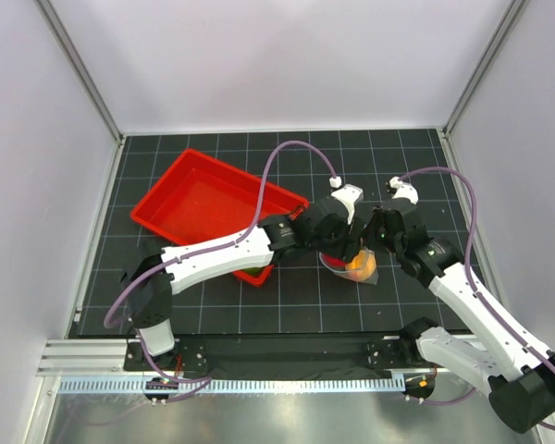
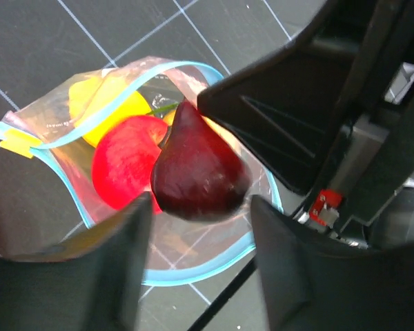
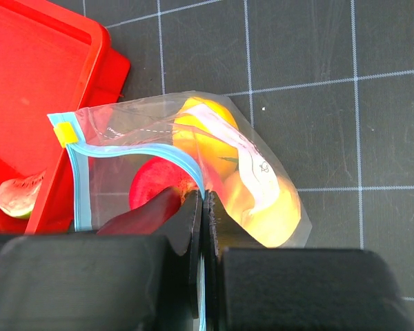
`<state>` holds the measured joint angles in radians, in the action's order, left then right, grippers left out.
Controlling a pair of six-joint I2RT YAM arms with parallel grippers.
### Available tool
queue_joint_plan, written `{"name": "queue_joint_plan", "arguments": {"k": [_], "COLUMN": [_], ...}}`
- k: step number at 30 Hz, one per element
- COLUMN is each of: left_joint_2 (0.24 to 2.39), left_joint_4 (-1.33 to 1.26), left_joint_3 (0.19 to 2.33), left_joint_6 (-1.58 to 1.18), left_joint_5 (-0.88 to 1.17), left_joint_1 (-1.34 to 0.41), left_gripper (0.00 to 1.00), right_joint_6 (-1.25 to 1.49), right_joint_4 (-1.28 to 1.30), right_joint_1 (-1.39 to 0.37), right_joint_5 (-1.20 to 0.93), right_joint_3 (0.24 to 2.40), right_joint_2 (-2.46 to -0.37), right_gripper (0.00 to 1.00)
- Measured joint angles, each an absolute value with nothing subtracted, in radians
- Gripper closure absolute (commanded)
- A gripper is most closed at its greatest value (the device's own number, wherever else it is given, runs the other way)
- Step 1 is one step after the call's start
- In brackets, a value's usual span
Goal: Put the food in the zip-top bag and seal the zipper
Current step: Place the fake fruit in the zipper food storage bag.
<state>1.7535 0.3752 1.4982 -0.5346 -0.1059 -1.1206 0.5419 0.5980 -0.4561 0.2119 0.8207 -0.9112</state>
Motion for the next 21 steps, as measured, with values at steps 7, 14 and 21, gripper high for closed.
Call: {"name": "queue_joint_plan", "arguments": {"k": [7,14,21], "left_joint_2": [1.772,1.765,1.703], "left_joint_4": [0.387,0.418,0.501], "left_joint_3": [1.526,1.526,1.526], "left_joint_6": [-0.517,-0.514,-0.514], "left_joint_5": [-0.166,-0.207,-0.263], "left_joint_1": [-1.121,-1.124,-1.088], "left_gripper": [0.00,0.01,0.12], "right_joint_6": [0.565,0.574,0.573], "right_joint_4": [0.591,0.581,0.576], "right_joint_1": [-0.455,-0.455,-0.455], "right_joint_5": [0.220,0.222,0.222], "right_joint_3": [0.803,0.794,0.791], "right_joint_2": [-0.886,-0.886,-0.885], "right_gripper": [0.99,0.99,0.99]}}
